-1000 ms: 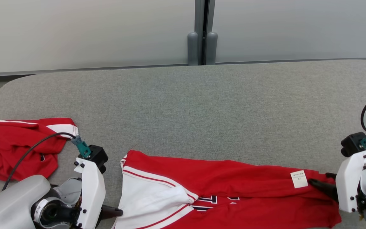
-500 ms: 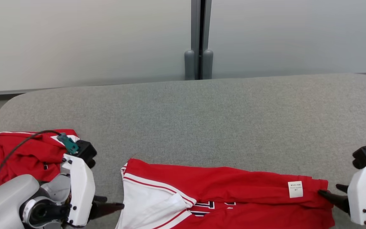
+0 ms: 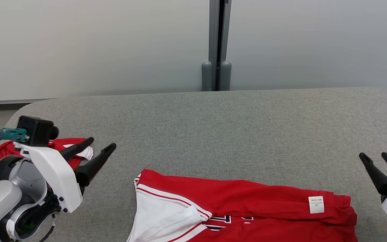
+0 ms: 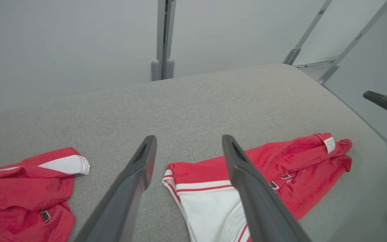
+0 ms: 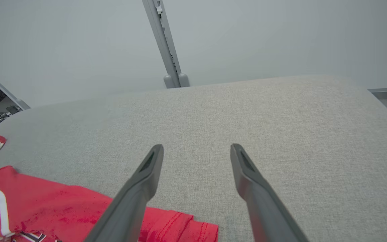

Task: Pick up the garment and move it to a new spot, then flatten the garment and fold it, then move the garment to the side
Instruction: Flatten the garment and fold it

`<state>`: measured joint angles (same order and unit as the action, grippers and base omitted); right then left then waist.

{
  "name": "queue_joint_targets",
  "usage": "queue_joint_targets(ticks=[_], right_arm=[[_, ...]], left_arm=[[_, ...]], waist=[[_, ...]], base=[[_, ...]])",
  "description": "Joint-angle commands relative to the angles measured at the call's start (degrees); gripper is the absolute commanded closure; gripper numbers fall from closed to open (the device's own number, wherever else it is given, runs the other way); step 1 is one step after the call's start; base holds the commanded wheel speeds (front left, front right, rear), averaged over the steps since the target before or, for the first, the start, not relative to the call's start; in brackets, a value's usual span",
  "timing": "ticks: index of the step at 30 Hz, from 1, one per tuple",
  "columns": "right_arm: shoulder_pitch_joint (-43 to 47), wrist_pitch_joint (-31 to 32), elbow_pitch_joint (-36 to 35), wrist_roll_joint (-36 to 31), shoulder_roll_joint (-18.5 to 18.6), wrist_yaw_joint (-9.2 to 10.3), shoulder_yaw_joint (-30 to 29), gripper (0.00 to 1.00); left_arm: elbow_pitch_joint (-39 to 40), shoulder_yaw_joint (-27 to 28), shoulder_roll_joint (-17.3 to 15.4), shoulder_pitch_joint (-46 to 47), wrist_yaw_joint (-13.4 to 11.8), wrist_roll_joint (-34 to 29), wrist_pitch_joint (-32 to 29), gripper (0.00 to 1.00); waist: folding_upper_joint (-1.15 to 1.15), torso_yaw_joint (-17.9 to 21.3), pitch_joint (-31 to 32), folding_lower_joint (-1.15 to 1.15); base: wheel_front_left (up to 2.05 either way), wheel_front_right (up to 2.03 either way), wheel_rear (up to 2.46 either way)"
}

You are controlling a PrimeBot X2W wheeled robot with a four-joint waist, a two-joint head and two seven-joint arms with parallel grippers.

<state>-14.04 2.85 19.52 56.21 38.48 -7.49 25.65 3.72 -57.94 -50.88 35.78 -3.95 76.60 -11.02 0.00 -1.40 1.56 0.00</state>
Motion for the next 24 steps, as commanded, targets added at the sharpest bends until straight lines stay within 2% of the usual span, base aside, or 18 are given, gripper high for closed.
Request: queue_joint_targets(ticks=[1, 8, 11, 14, 16, 17, 19, 24], right_arm=[[1.3, -3.8, 0.7, -1.8, -1.2, -0.02, -3.0, 0.00], [6.2, -14.7, 1.4, -8.4, -8.4, -0.02, -13.0, 0.00], [8.5, -16.5, 0.5, -11.0, -11.3, -0.02, -16.5, 0.00], [10.8, -17.3, -0.9, -13.5, -14.0, -0.02, -19.3, 0.00], [12.3, -17.7, -2.0, -15.3, -15.4, -0.02, -20.1, 0.00], [12.3, -17.7, -2.0, -15.3, -15.4, -0.02, -20.1, 0.00], [13.5, -17.8, -2.8, -16.2, -17.0, -0.02, -20.9, 0.00], [15.6, -17.9, -3.3, -18.0, -19.2, -0.02, -22.5, 0.00]], left_arm=[[0.6, 1.2, -0.5, -1.9, -2.5, -2.1, 4.4, 0.00], [3.4, 5.0, 0.4, -10.1, -12.8, -7.4, 22.6, 0.00], [4.1, 7.8, 2.0, -14.4, -17.0, -9.3, 25.7, 0.00], [5.0, 14.4, 5.4, -19.3, -20.0, -13.7, 26.2, 0.00], [5.5, 19.8, 9.0, -24.0, -21.0, -18.3, 26.2, 0.00], [5.5, 19.8, 9.0, -24.0, -21.0, -18.3, 26.2, 0.00], [5.6, 24.4, 12.3, -28.4, -21.3, -23.3, 26.1, 0.00], [5.6, 31.9, 20.6, -36.5, -18.9, -32.4, 26.1, 0.00]], waist=[[0.00, -0.2, -0.2, 0.00], [0.00, -0.8, -0.5, 0.00], [0.00, -1.0, -0.6, 0.00], [0.00, -1.3, -0.5, 0.00], [0.00, -1.5, -0.6, 0.00], [0.00, -1.5, -0.6, 0.00], [0.00, -1.6, -0.7, 0.00], [0.00, -1.9, -0.8, 0.00]], base=[[0.00, 0.00, 0.00], [0.00, 0.00, 0.00], [0.00, 0.00, 0.00], [0.00, 0.00, 0.00], [0.00, 0.00, 0.00], [0.00, 0.00, 0.00], [0.00, 0.00, 0.00], [0.00, 0.00, 0.00]])
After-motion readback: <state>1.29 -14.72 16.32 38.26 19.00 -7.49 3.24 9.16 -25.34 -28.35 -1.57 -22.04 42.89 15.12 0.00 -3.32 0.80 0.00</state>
